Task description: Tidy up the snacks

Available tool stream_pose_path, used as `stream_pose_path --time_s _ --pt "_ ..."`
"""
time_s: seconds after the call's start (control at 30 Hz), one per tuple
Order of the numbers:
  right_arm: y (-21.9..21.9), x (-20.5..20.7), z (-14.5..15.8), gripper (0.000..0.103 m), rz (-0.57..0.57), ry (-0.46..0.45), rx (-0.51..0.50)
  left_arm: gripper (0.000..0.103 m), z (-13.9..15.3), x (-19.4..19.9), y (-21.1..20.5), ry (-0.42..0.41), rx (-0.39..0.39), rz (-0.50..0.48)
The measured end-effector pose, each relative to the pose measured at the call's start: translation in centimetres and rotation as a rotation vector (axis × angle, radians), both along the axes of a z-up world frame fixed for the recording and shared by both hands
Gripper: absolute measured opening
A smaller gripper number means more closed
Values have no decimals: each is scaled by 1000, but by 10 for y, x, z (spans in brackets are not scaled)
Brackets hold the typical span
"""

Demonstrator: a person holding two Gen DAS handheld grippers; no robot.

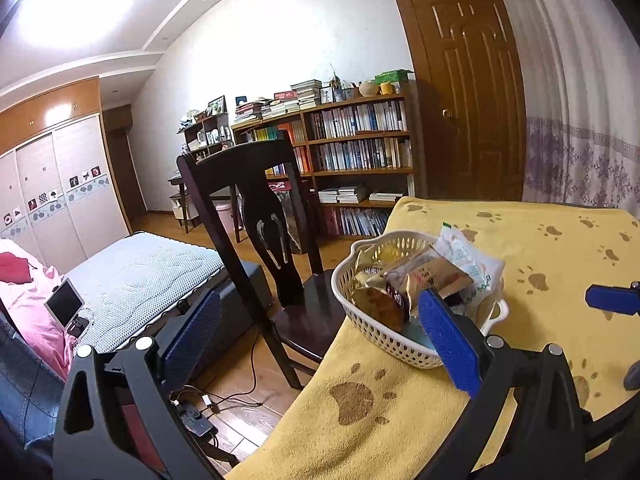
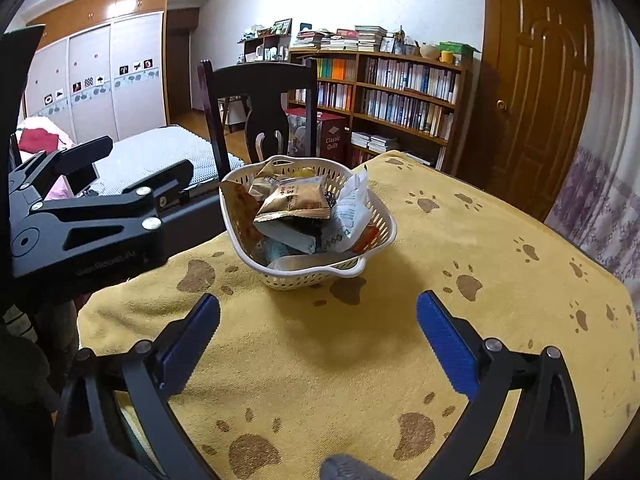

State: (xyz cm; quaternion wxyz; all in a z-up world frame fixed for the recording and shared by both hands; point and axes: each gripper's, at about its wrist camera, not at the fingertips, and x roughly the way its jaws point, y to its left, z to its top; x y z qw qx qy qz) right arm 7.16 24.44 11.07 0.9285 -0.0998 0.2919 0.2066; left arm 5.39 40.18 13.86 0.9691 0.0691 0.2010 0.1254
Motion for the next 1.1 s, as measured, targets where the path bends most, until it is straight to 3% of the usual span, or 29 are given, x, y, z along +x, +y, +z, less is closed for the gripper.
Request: stream_pose_path --time_s 1.1 --pt "13 -2 -1 98 4 -33 -56 100 -10 1 1 23 11 3"
